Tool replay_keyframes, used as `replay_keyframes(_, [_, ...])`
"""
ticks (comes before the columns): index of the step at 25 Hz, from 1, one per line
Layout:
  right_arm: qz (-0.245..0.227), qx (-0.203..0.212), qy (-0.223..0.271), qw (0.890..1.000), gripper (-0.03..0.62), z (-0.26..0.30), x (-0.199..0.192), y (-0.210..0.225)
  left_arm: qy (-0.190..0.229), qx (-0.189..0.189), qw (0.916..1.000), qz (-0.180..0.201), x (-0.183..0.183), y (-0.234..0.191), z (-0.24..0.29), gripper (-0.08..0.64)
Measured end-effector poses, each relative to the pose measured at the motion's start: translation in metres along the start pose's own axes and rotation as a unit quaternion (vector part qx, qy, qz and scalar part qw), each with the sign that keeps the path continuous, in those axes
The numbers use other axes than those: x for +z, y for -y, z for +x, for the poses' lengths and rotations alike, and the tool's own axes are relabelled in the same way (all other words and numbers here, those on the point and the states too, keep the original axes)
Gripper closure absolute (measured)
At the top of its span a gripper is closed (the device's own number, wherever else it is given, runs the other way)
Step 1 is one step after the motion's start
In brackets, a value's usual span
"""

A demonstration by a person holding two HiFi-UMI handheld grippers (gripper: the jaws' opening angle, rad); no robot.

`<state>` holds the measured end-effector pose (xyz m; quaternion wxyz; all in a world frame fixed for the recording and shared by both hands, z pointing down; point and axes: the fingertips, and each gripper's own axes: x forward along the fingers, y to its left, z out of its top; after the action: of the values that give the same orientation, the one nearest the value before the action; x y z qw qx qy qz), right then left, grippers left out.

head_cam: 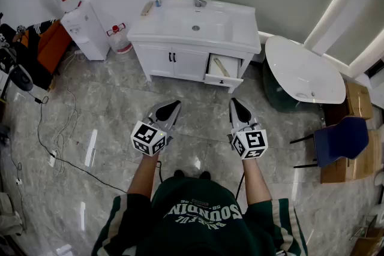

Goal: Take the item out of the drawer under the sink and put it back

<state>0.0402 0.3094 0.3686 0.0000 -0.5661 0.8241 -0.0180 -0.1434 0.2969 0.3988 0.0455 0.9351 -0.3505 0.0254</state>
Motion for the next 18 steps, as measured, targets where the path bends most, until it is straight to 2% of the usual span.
replay_keyframes(5, [0.006, -0.001, 0.011, 1.0, 0.591, -0.004, -0.001, -0.001, -0.005, -0.001, 1.0, 0.0, -0.007, 0.0, -0.002, 0.511])
replay_keyframes(18, [0.003, -0.005, 0.002, 1.0, 0.591, -0.016, -0.008, 0.004, -0.016, -0.013, 0.9998, -0.007, -0.016, 0.015, 0.006, 0.511])
